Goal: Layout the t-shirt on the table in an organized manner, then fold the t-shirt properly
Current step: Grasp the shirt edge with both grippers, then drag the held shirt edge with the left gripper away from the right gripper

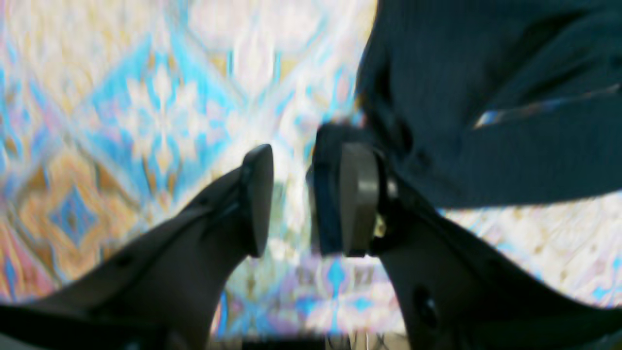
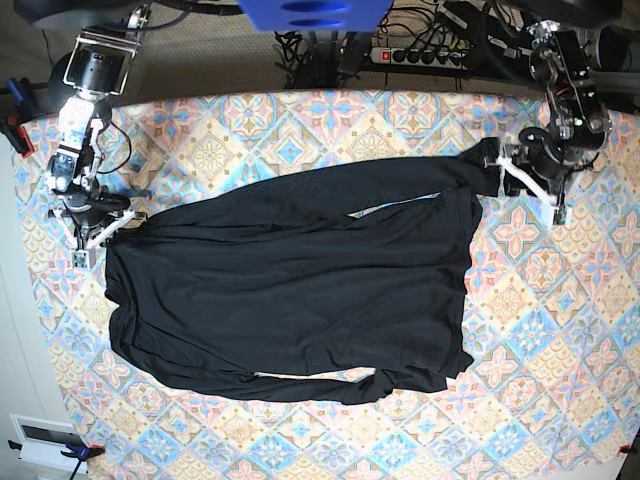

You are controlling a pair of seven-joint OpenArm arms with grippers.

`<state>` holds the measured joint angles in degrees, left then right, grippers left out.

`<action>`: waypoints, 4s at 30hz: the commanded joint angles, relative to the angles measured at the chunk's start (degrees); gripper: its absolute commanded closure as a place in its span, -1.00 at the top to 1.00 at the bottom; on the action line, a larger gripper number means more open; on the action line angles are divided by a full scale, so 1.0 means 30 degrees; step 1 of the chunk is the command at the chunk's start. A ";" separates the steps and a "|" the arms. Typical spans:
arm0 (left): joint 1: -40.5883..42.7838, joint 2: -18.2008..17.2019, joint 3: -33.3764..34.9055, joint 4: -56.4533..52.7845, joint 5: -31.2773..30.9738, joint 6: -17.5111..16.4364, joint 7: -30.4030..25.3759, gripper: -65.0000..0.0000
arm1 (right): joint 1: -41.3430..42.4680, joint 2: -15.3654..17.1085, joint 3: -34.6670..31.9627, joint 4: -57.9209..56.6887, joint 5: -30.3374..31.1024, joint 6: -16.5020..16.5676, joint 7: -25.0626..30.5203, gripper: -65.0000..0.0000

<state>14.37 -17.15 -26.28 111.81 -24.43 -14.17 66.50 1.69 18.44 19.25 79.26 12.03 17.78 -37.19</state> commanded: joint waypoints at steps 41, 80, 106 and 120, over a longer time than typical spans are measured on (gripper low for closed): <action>-0.6768 -0.1684 0.2094 -1.0823 -0.1514 0.0197 -0.3134 -1.00 | 0.0036 0.0170 0.0047 0.2370 0.0194 0.0447 -0.0160 -0.56; -0.4981 -0.0717 0.5259 -1.0735 -0.6818 0.0197 -0.2049 -0.03 | -0.0726 0.0170 -0.0921 0.3513 0.0194 0.0447 -0.0307 -0.56; -0.7618 -0.2563 -0.0572 -1.0881 -0.4063 0.0227 -0.2723 -1.00 | -0.0726 0.0170 -0.0921 0.4157 0.0194 0.0564 -0.1538 -0.56; -0.6387 -0.3295 -0.1979 -1.0881 -0.4034 0.0227 -0.2723 -1.00 | -0.0931 -0.0563 -0.3822 0.5124 0.0253 0.0564 -0.2006 -0.48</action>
<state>-4.27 -25.78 -31.90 78.26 -35.90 -13.34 59.27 -2.04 16.29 7.81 94.00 12.27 19.33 -44.16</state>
